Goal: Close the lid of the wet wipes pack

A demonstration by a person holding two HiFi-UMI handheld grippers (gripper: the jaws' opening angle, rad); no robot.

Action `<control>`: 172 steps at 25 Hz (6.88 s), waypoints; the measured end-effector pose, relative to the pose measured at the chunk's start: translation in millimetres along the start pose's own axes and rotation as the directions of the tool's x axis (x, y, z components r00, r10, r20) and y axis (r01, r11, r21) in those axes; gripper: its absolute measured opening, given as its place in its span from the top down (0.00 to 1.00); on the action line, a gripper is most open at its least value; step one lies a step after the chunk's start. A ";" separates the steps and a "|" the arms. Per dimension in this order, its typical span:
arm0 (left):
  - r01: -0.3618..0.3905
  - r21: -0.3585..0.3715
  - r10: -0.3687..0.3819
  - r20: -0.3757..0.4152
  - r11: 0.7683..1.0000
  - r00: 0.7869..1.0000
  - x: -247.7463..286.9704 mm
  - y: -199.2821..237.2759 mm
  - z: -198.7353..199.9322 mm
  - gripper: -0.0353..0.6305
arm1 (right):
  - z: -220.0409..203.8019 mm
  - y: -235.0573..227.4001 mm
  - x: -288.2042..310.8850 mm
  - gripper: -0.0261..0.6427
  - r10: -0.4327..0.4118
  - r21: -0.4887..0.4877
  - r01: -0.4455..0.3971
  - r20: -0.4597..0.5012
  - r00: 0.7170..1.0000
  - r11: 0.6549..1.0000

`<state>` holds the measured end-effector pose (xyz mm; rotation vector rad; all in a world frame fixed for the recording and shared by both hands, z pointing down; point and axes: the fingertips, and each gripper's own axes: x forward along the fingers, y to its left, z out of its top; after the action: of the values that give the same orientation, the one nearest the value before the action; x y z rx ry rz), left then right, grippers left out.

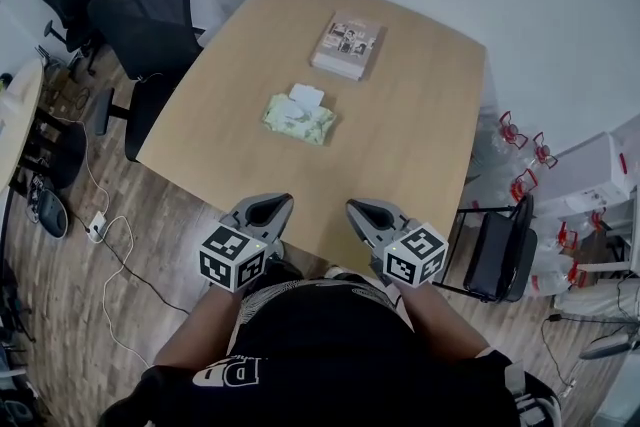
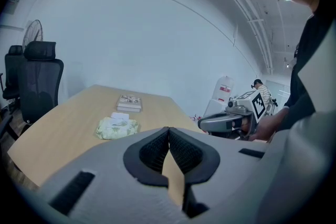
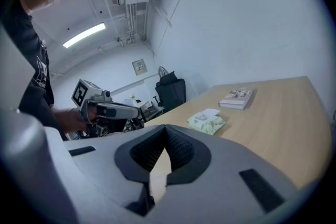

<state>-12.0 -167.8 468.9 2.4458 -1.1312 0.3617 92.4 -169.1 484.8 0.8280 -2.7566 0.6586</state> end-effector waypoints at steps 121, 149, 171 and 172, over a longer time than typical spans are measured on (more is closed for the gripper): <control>0.082 -0.062 -0.088 -0.089 0.995 0.992 -42.4 208.0 -33.7 0.92 | 25.1 -150.4 282.2 0.89 -0.412 -0.679 -0.004 -0.450 0.792 0.735; 0.082 -0.075 -0.089 -0.090 0.994 0.992 -45.6 210.1 -39.2 0.92 | -14.5 -129.6 288.2 0.91 -0.401 -0.678 -0.056 -0.497 0.769 0.733; 0.086 -0.093 -0.096 -0.098 0.992 0.991 -39.9 216.2 -40.0 0.92 | -43.1 -134.7 296.2 0.89 -0.353 -0.624 -0.115 -0.573 0.739 0.773; 0.086 -0.094 -0.095 -0.097 0.992 0.991 -39.9 216.8 -40.3 0.92 | -43.7 -135.2 296.5 0.89 -0.347 -0.616 -0.116 -0.578 0.738 0.779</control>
<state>-206.7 -248.2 545.4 2.3629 -0.9700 0.3941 -74.5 -390.9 660.8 0.4697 -1.9963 -0.0373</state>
